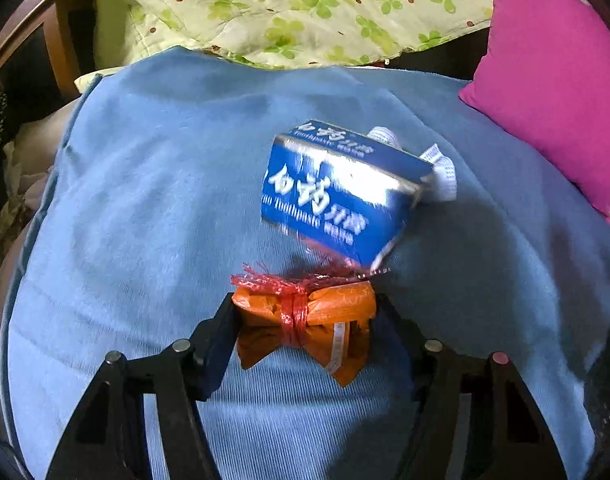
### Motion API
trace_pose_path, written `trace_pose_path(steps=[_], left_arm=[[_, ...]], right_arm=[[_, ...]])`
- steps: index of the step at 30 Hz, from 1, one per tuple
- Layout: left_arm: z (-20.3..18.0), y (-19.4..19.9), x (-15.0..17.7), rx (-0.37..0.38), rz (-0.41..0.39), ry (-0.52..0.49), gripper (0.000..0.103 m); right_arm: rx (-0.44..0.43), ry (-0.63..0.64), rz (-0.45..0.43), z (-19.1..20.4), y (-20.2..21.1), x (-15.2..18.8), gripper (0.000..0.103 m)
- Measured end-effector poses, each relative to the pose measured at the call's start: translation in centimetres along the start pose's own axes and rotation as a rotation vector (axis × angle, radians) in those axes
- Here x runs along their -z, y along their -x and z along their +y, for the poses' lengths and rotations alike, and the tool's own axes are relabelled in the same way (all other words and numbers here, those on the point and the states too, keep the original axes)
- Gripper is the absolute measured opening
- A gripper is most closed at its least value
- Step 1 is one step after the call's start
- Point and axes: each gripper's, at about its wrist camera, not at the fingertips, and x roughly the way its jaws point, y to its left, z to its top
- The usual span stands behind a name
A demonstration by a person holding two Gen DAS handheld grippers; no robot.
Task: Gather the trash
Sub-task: 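Carry the orange bag and black bag toward the orange basket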
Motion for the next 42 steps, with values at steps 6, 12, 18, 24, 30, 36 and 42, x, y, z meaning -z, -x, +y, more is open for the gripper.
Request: trace_pose_path(steps=[6,12,18,24,30,36,42], left_arm=[[-1.2,3.3,2.2,-0.06,0.001,0.006,0.067],[-3.4,6.9,4.3,-0.094,-0.019,0.002,0.067],[-5.6,10.4,5.5,-0.057,-0.057,-0.003,0.067],[-8.7,13.0,5.9,-0.014,-0.095,-0.031,0.067],[-11.7,14.3,6.3,0.024,-0.11,-0.068,0.067],[-14.9,14.8,6.7,0.075,-0.11,-0.108,0.067],[-18.1,14.8,7.0,0.115,-0.103,-0.16,0.067]], right_arm=[[0.059,0.033,-0.024,0.3,0.8,0.2,0.046],[0.11,0.057,-0.059,0.5,4.6,0.6,0.046],[0.179,0.06,-0.098,0.0,9.5,1.1,0.046],[0.265,0.048,-0.133,-1.2,14.1,2.1,0.046],[0.337,0.016,-0.156,-3.3,18.1,3.0,0.046],[0.404,-0.012,-0.163,-5.4,20.9,3.7,0.047],[0.462,-0.057,-0.172,-7.7,23.1,4.7,0.047]])
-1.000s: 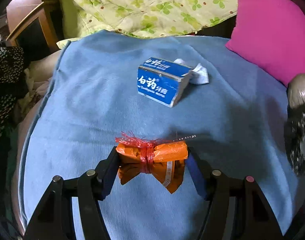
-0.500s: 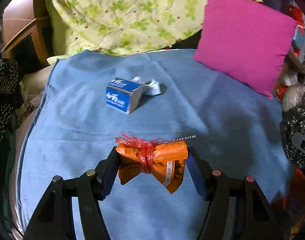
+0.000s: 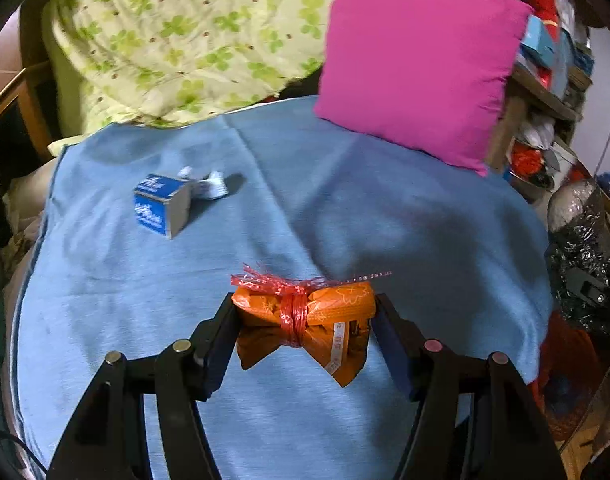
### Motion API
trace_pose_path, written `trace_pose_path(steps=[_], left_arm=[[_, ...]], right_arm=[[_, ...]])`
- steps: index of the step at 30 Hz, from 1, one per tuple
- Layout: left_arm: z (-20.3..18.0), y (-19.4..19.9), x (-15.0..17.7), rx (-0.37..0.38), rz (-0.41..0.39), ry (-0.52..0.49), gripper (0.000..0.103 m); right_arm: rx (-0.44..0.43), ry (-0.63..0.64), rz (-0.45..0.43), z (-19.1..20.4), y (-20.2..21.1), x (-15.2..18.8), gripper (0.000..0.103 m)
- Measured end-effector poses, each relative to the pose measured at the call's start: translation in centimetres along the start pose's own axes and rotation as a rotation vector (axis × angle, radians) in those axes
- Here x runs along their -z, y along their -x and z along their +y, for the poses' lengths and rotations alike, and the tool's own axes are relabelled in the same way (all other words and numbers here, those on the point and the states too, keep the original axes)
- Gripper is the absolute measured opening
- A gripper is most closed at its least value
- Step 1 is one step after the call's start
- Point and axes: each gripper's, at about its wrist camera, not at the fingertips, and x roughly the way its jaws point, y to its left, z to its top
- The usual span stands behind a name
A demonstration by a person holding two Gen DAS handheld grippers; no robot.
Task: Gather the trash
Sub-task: 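Carry the orange bag and black bag toward the orange basket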
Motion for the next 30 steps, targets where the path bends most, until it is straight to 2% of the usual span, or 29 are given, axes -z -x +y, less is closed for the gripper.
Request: trace_pose_path(steps=[14,30], left_arm=[[-6.5,-0.2,-0.5,0.08,0.001,-0.107,0.067],[-13.5,0.6,0.0,0.196,-0.004,-0.223,0.067]], right_arm=[[0.129,-0.087,0.008,-7.1,3.3,2.3,0.046],[0.281,-0.176,0.024,-13.1,7.1,5.3,0.047]])
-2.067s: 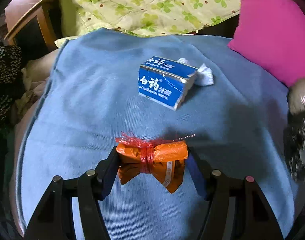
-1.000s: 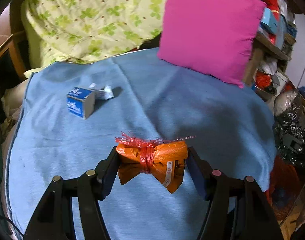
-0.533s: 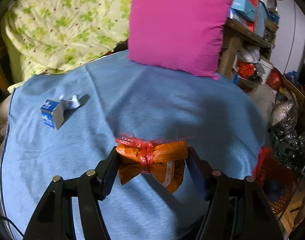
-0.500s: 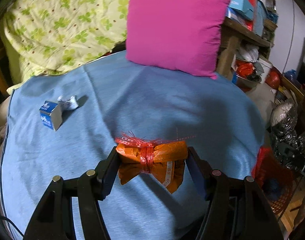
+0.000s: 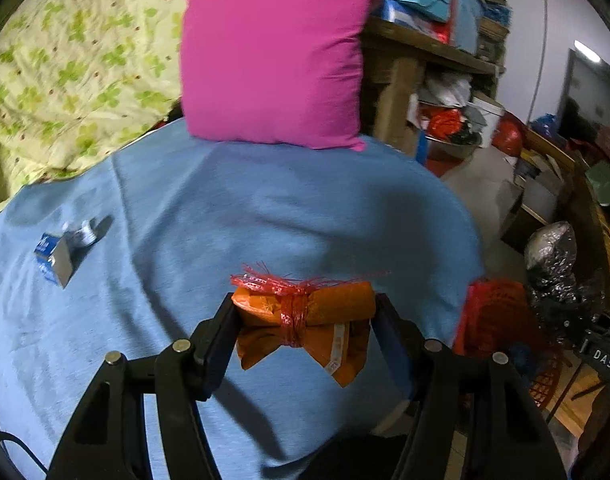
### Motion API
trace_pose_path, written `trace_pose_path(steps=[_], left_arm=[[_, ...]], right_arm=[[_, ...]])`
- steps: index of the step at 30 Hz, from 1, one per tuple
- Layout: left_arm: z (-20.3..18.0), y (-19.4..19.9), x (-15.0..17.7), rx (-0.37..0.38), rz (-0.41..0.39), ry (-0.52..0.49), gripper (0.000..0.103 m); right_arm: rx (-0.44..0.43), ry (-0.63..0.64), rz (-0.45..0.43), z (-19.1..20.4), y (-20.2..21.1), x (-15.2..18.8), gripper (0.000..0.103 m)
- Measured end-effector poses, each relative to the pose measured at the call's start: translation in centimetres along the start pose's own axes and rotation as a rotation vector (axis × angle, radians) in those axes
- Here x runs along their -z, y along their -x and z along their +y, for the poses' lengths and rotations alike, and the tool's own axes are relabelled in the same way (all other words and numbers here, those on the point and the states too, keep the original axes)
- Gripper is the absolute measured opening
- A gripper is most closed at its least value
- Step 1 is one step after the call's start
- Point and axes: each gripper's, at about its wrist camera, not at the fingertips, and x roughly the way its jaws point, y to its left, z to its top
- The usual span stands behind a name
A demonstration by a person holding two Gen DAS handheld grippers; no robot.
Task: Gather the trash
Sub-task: 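Carry the orange bag and black bag toward the orange basket, then lower the black bag into the basket and open the right tool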
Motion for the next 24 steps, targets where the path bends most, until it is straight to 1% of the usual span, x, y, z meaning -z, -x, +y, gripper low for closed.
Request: trace_pose_path(steps=[7,24], left_arm=[[-3.2,0.0,-0.4,0.034,-0.003,-0.054,0.067],[-7.8,-0.5,-0.3,0.077,0.01,-0.125,0.067]], right_arm=[[0.042,-0.042,0.004,-2.4,0.5,0.8,0.047],[0.108,-0.124,0.032,-7.0,0.2,2.5,0.047]])
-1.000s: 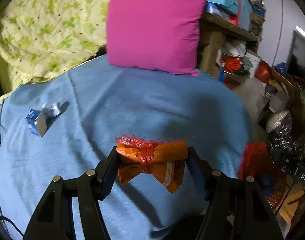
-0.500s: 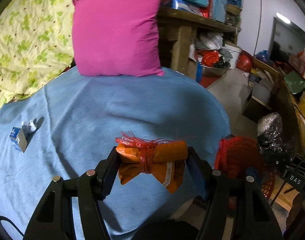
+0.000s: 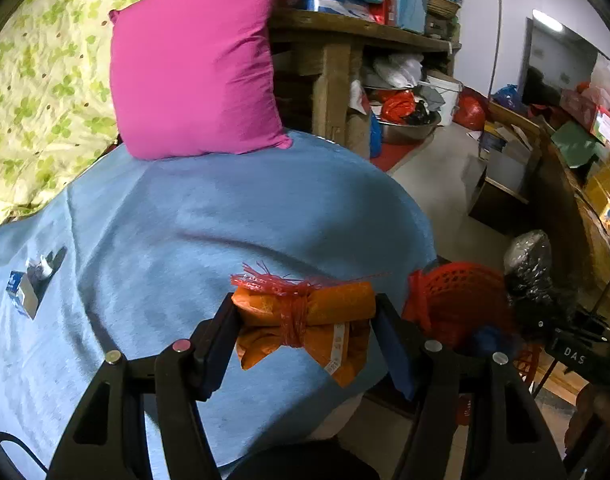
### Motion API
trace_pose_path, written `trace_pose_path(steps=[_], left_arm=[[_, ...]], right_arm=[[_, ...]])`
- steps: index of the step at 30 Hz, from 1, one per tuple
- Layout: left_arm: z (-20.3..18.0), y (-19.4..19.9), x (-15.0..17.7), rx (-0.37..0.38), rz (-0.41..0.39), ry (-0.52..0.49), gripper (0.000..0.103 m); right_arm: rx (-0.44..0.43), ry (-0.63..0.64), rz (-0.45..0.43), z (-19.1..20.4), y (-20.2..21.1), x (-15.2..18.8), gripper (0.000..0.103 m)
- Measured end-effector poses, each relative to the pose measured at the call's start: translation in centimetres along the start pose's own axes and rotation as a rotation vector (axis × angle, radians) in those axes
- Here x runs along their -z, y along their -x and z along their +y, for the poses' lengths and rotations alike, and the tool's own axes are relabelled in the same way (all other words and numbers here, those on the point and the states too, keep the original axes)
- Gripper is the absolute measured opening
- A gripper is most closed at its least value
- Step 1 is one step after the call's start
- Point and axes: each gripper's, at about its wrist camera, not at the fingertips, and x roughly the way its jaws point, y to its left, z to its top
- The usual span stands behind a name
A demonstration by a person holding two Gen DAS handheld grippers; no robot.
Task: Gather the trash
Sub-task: 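Lower the black bag into the basket and open the right tool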
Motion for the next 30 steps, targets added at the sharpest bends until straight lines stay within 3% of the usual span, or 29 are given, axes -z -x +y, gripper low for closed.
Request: trace_pose_path(steps=[14,30], left_arm=[[-4.2,-0.4,-0.2,0.041,0.009,-0.081,0.067],[-6.4,-1.4,0.0,0.071,0.03,-0.121,0.067]], right_arm=[[0.03,-0.054,0.032,-3.1,-1.1,1.0,0.047],[0.057,-0.064,0.067,-3.7,-2.8,1.3,0.051]])
